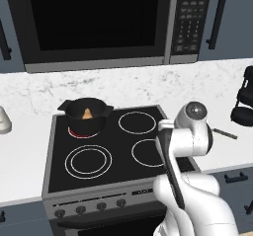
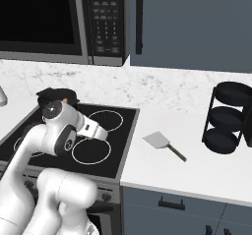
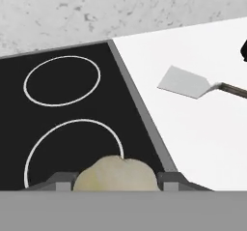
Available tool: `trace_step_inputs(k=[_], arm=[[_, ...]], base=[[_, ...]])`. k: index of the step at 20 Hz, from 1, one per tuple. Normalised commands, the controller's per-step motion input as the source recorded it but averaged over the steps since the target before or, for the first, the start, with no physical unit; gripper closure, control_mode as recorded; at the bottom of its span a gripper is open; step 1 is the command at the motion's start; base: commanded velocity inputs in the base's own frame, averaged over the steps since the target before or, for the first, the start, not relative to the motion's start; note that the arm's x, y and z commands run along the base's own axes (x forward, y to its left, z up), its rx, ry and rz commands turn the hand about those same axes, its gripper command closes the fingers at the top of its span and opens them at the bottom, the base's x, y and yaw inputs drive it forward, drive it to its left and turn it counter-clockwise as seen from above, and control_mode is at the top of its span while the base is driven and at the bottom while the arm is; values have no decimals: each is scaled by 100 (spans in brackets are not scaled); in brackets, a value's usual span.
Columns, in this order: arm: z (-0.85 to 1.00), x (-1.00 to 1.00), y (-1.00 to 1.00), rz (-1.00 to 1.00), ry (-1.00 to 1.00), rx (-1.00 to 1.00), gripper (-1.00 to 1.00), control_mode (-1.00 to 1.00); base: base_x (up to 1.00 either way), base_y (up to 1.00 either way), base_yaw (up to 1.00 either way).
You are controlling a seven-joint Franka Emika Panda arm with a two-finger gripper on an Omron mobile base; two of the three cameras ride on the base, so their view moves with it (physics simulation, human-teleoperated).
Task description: Put the squash and garlic in the pot. Retrieve the spatula and lightly stir the vegetables in the pot.
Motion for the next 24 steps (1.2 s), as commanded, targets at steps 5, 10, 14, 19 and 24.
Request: trace_step_inputs(k=[5,10,14,19,24], arm=[[64,2,100,2,-2,-3,100,-100],[40,17,100,3,0,-2,100,-100],[13,47,96,3,0,0,100,-100],[9,53,79,4,0,0,100,-100],[11,61,64,2,0,0,100,-100]], base=[[0,0,0],[0,0,0],[0,0,0],[0,0,0],[0,0,0]])
